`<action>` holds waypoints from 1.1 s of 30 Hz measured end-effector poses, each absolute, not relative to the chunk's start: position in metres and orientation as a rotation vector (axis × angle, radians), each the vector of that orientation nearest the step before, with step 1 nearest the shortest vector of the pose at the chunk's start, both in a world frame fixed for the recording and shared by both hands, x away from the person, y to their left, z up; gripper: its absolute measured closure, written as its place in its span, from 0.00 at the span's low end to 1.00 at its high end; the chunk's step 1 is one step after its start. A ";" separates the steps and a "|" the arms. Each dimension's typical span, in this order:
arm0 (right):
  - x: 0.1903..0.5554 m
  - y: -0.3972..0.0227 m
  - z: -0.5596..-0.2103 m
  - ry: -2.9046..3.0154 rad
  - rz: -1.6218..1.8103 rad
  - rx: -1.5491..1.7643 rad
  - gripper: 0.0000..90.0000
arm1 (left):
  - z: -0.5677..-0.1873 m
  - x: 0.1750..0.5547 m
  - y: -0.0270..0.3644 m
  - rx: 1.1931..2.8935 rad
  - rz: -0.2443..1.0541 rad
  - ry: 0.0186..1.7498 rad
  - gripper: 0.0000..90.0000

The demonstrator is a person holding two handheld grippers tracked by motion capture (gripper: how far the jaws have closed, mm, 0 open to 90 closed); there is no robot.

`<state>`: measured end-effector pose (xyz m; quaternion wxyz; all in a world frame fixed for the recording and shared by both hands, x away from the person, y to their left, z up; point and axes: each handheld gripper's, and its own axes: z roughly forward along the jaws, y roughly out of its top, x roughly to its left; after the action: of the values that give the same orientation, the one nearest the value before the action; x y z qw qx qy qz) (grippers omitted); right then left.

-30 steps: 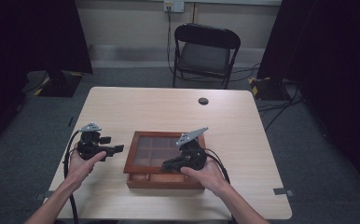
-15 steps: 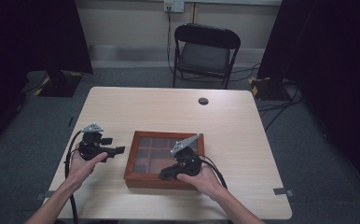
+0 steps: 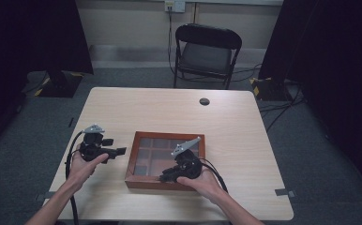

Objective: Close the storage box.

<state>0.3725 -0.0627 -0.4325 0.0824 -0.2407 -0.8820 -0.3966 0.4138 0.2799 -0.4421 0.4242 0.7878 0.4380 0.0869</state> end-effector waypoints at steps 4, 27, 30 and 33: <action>0.375 -0.070 -0.425 -2.611 -1.248 -0.775 0.66 | -0.442 0.413 0.279 1.975 0.211 1.096 0.23; 0.378 -0.228 -0.436 -2.519 -1.308 -1.657 0.17 | -0.447 0.402 0.296 2.075 0.249 1.143 0.20; 0.378 -0.246 -0.442 -2.480 -1.272 -1.787 0.17 | -0.451 0.403 0.302 2.069 0.250 1.163 0.20; 0.386 -0.261 -0.447 -2.468 -1.221 -1.908 0.17 | -0.454 0.406 0.307 2.077 0.246 1.166 0.20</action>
<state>0.3859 -0.2614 -0.4469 -0.1041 -0.5664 -0.7327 -0.3626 0.4056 0.3069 -0.4544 0.3647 0.8077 0.4533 0.0958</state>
